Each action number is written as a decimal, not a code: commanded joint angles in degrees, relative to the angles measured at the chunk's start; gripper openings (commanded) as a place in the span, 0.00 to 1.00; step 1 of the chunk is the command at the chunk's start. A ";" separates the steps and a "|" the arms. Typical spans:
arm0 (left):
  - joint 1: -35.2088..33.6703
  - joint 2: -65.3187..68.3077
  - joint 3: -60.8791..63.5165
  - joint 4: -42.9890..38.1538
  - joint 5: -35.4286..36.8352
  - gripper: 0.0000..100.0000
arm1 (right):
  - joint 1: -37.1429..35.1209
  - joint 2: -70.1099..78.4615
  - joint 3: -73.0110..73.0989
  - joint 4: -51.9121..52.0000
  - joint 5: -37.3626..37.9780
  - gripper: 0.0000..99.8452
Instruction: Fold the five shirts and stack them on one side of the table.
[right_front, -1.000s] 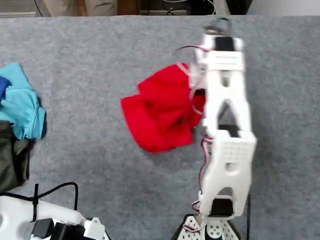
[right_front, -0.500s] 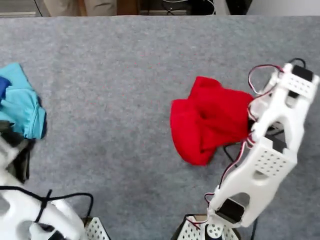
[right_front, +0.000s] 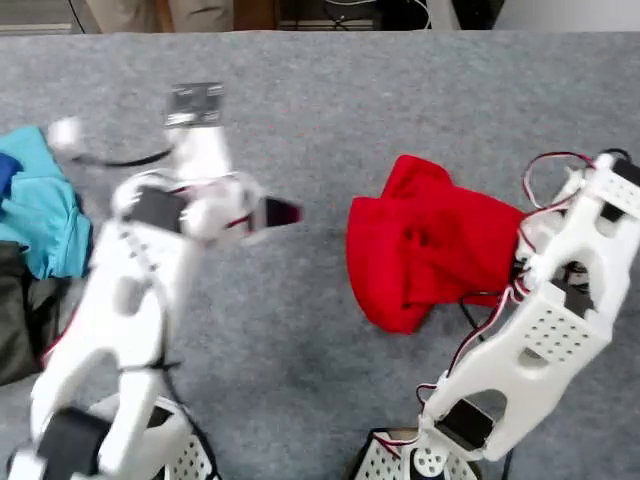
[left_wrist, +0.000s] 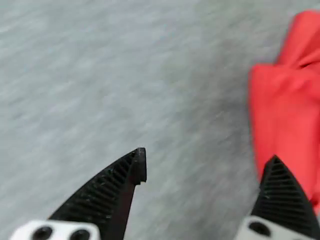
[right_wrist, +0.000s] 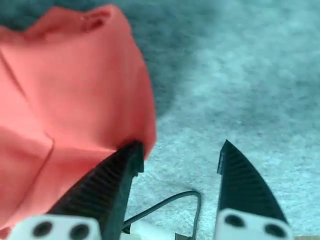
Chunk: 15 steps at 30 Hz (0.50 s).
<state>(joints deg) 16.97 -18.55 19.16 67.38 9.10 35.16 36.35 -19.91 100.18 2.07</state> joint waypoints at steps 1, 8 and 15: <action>5.01 13.05 -6.07 -11.08 1.85 0.31 | 5.05 -5.05 -2.95 -0.35 0.62 0.26; 7.03 38.20 -26.55 -15.47 2.02 0.28 | 12.26 -4.97 -2.86 -0.26 2.64 0.26; 7.65 55.25 -50.64 -5.45 7.21 0.28 | 13.49 -4.97 -3.12 -0.44 2.64 0.26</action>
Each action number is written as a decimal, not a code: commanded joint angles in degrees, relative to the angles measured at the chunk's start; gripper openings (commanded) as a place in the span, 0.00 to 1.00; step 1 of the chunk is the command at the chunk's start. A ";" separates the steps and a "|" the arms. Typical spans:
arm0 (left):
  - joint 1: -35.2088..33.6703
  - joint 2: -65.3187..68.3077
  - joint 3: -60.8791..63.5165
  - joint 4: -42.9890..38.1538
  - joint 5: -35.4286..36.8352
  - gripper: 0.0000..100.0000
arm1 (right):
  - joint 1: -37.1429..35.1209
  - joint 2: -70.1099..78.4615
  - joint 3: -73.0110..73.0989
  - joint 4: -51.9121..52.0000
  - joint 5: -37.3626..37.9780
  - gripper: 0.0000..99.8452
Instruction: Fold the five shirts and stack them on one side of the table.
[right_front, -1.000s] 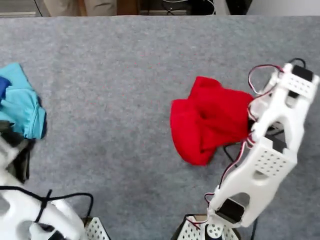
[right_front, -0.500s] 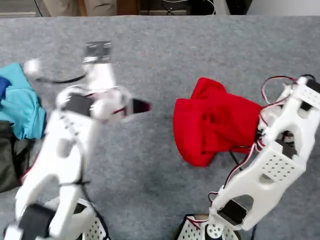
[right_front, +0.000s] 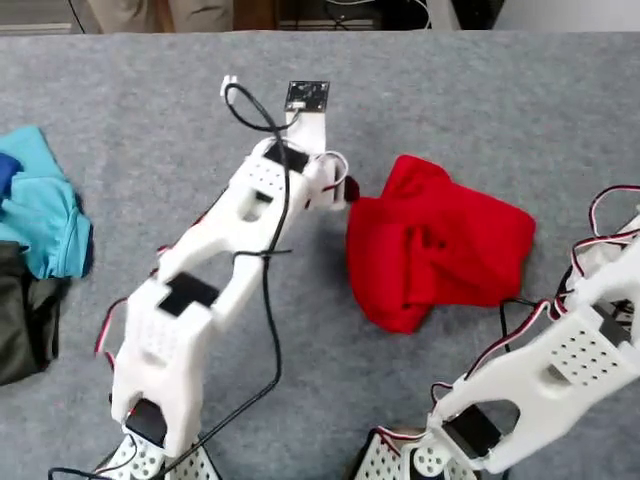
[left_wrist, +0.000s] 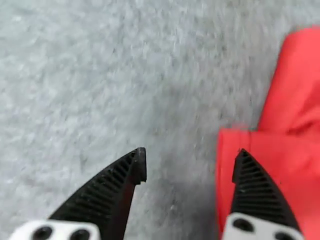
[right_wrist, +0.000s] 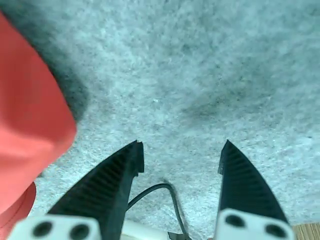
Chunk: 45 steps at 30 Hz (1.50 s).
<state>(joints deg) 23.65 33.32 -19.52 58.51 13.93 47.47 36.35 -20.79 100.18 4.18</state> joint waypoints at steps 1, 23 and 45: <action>1.32 5.32 -14.86 4.92 2.90 0.28 | 1.01 -4.97 -2.33 -0.44 0.53 0.26; 5.63 25.71 -41.14 16.62 7.30 0.23 | 1.19 -4.97 -2.07 -0.53 0.09 0.26; 5.71 25.98 -40.62 19.43 7.47 0.06 | 1.10 -5.23 -1.98 -0.18 -0.09 0.26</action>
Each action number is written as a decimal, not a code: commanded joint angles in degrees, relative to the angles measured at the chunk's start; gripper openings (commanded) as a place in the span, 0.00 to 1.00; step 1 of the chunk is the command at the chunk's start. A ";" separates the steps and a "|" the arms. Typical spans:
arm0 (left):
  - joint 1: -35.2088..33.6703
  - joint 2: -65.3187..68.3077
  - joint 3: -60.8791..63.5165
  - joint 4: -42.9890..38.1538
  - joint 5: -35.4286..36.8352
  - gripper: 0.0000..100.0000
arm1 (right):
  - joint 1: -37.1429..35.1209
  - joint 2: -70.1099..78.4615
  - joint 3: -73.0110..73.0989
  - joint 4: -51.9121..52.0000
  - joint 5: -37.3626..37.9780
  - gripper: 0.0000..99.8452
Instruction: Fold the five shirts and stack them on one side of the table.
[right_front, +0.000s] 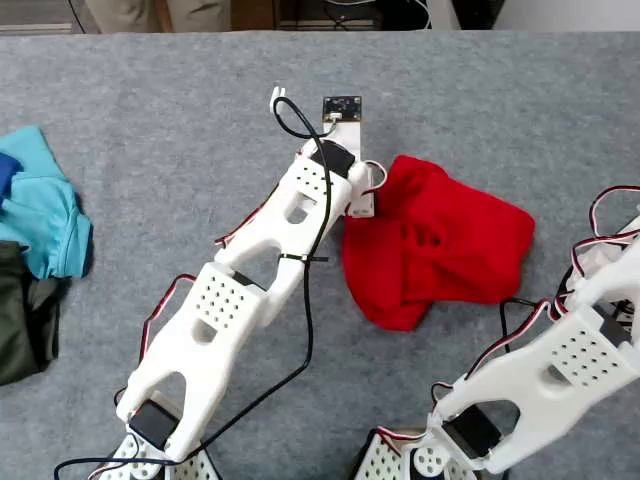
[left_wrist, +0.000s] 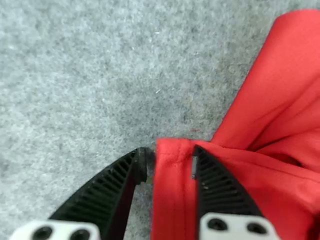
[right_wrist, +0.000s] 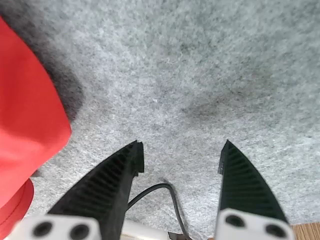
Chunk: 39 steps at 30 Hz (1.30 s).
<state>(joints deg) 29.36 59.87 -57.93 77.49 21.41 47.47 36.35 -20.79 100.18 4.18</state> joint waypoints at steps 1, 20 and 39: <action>0.00 -0.57 -2.20 0.18 -0.18 0.02 | 1.01 -5.32 -2.07 -0.18 -0.09 0.26; -0.18 -0.66 -18.99 23.56 -11.69 0.02 | -15.08 -4.88 -25.89 1.49 -8.79 0.26; -5.45 -1.27 -8.88 23.38 -9.76 0.02 | -41.71 8.75 -27.74 -15.38 -11.78 0.26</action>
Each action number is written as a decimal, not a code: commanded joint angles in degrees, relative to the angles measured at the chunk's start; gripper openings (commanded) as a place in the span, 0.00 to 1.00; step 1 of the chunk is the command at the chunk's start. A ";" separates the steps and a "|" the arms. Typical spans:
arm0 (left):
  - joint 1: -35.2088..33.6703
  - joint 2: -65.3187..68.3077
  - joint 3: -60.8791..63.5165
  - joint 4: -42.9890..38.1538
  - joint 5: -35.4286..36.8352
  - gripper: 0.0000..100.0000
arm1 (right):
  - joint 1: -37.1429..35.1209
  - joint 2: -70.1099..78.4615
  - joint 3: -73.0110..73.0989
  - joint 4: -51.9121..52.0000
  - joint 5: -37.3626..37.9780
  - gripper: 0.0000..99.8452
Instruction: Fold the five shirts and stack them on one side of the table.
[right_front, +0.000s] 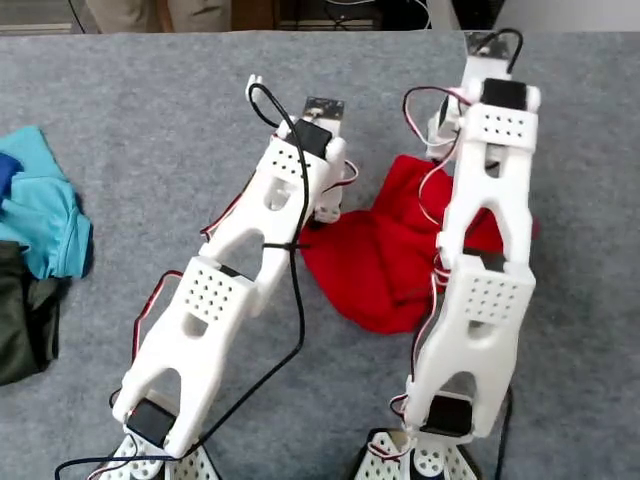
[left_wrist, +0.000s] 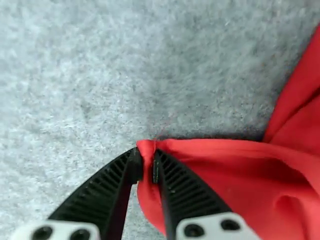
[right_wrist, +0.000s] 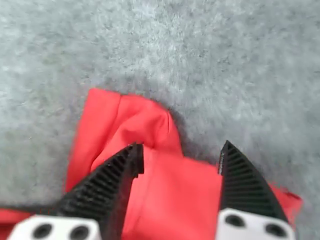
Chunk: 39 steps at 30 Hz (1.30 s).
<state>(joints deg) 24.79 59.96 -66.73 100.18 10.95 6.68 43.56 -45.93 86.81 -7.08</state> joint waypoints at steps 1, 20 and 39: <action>-0.88 -1.36 -0.09 0.70 0.70 0.02 | -1.01 2.42 -2.59 -2.20 -0.53 0.26; -0.44 -1.36 -0.09 0.70 0.53 0.02 | -4.44 7.52 -11.91 6.42 -0.44 0.26; -0.88 -1.27 -0.09 0.70 0.44 0.02 | -3.82 12.26 -12.44 6.42 -0.44 0.04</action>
<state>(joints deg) 24.62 59.96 -66.55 100.18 11.30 3.08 56.04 -55.52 93.76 -7.08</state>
